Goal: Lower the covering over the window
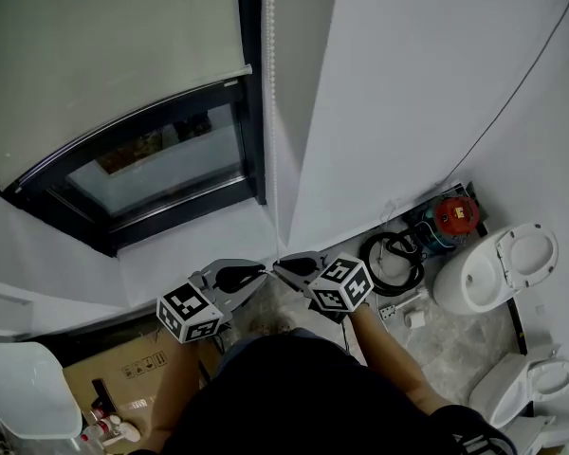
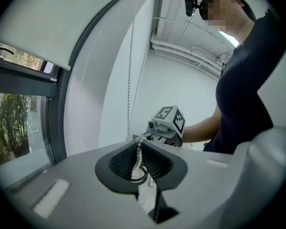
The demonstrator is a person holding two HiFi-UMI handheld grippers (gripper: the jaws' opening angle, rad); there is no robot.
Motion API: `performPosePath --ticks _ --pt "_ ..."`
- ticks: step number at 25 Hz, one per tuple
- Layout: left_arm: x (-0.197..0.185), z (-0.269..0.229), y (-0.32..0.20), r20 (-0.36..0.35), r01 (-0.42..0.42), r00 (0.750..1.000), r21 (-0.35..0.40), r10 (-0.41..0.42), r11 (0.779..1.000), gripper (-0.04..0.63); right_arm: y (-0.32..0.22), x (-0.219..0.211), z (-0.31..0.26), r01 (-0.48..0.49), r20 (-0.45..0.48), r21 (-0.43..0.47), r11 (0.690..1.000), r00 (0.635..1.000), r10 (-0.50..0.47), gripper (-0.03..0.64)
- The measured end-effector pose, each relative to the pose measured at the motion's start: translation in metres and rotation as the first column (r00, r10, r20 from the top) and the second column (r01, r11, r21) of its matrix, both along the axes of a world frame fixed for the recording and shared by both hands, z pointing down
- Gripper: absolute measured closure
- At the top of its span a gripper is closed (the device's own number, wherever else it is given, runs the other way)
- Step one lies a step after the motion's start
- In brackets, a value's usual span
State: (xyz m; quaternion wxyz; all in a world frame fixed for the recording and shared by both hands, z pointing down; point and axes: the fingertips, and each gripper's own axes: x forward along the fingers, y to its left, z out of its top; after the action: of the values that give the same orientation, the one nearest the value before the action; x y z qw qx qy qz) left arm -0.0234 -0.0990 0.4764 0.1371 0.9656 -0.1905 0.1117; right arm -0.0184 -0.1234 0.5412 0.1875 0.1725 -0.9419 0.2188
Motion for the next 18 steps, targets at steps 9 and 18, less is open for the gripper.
performPosePath --ticks 9,18 --pt "0.012 0.009 0.026 0.022 0.006 1.0 -0.014 -0.006 1.0 0.577 -0.001 0.031 -0.001 -0.026 0.028 0.057 0.998 0.999 0.024 0.604" --pt "0.013 -0.01 0.026 -0.095 0.084 0.992 -0.023 -0.086 0.996 0.546 -0.001 0.044 -0.002 -0.06 0.062 0.087 0.994 0.997 0.055 0.604"
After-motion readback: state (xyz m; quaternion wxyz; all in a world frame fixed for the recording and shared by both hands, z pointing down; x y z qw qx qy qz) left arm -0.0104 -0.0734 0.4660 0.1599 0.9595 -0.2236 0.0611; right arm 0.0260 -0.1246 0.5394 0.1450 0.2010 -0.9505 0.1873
